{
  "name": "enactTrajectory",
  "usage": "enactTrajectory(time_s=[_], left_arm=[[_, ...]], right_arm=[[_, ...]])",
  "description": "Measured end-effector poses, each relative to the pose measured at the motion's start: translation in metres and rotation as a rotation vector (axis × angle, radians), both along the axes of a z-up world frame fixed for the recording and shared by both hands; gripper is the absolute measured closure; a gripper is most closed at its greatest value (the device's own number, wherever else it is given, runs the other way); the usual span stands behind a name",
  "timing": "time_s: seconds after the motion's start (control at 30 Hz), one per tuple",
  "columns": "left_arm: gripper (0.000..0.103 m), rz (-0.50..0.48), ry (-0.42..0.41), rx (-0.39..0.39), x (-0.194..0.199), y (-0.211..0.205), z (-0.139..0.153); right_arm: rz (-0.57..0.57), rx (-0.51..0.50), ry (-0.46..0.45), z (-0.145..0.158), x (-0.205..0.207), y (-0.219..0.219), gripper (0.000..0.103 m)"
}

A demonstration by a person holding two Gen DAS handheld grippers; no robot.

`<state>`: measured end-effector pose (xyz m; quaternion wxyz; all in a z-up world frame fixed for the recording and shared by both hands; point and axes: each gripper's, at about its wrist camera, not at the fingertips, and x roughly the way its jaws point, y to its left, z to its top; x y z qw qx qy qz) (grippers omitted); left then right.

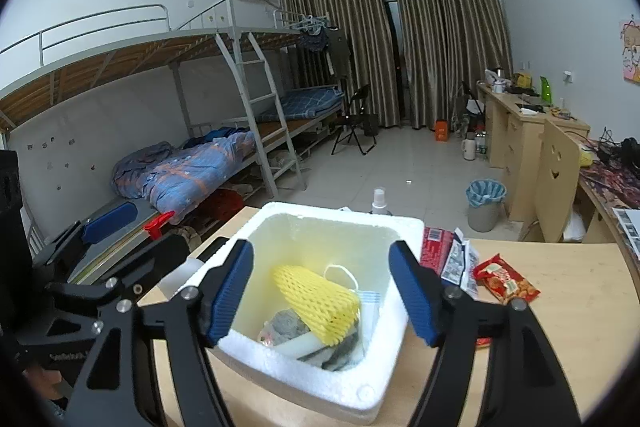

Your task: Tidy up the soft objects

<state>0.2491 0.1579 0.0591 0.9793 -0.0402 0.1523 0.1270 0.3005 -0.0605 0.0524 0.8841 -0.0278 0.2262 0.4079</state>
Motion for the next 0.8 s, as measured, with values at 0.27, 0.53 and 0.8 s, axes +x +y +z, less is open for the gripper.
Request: enactTrajectory(time_s=[0.27, 0.53, 0.8], left_arm=[[0.002, 0.01, -0.02, 0.01, -0.014, -0.009, 0.006], [0.002, 0.024, -0.04, 0.024, -0.039, -0.023, 0.018], [0.002, 0.014, -0.079, 0.044, -0.08, -0.042, 0.033]], right_arm=[[-0.043, 0.039, -0.022, 0.011, -0.011, -0.024, 0.017], [-0.053, 0.046, -0.062, 0.02, -0.033, -0.037, 0.011], [-0.083, 0.066, -0.136, 0.035, -0.068, -0.061, 0.0]])
